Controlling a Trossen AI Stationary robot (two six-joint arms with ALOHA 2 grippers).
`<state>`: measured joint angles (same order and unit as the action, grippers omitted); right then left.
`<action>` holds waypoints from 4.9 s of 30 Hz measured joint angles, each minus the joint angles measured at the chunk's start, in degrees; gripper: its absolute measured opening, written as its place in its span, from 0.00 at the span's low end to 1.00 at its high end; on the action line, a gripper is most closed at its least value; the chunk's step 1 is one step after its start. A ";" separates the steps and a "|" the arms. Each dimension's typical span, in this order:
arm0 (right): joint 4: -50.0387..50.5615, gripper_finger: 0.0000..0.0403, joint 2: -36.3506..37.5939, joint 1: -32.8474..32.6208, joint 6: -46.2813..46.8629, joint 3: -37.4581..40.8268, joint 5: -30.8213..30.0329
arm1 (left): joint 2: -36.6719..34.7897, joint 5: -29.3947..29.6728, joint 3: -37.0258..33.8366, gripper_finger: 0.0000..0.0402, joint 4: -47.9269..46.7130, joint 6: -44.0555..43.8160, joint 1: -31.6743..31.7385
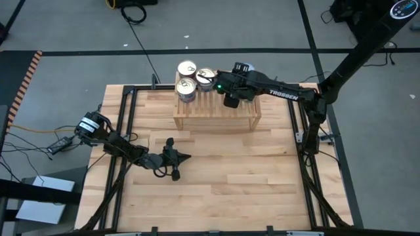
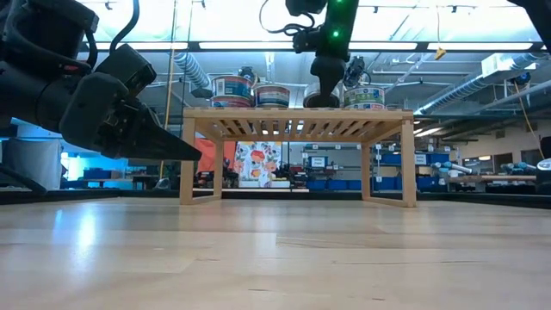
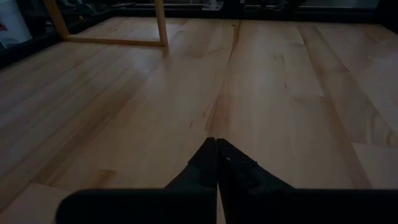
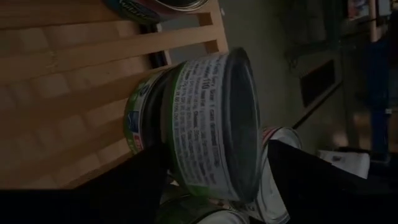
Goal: Stack canned seafood by type on shelf
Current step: Stack the green tuna can on top of the green tuna can on the shelf, then return to Home Position
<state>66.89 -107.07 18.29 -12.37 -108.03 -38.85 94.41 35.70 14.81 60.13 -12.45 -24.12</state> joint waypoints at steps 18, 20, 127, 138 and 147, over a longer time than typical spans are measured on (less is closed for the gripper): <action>0.55 0.71 0.00 1.82 1.63 0.00 7.05 | 0.00 0.00 0.02 0.01 -0.03 -0.04 -0.02; 0.61 0.70 0.00 1.36 1.16 0.00 7.04 | 0.00 0.00 0.02 0.01 -0.03 -0.04 0.01; -82.66 0.02 63.21 -15.68 7.94 88.96 34.03 | 0.00 -1.90 0.07 0.01 5.33 4.81 0.11; -85.04 0.02 74.13 -15.03 9.04 98.70 34.10 | 0.00 -1.90 0.07 0.01 6.20 6.16 0.11; -87.66 0.01 87.27 -12.50 10.59 107.47 39.68 | 0.00 -1.92 0.07 0.01 6.26 6.21 0.11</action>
<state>-20.77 -19.80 5.79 -1.78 -0.55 0.83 94.41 33.78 14.87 66.39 -6.24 -24.01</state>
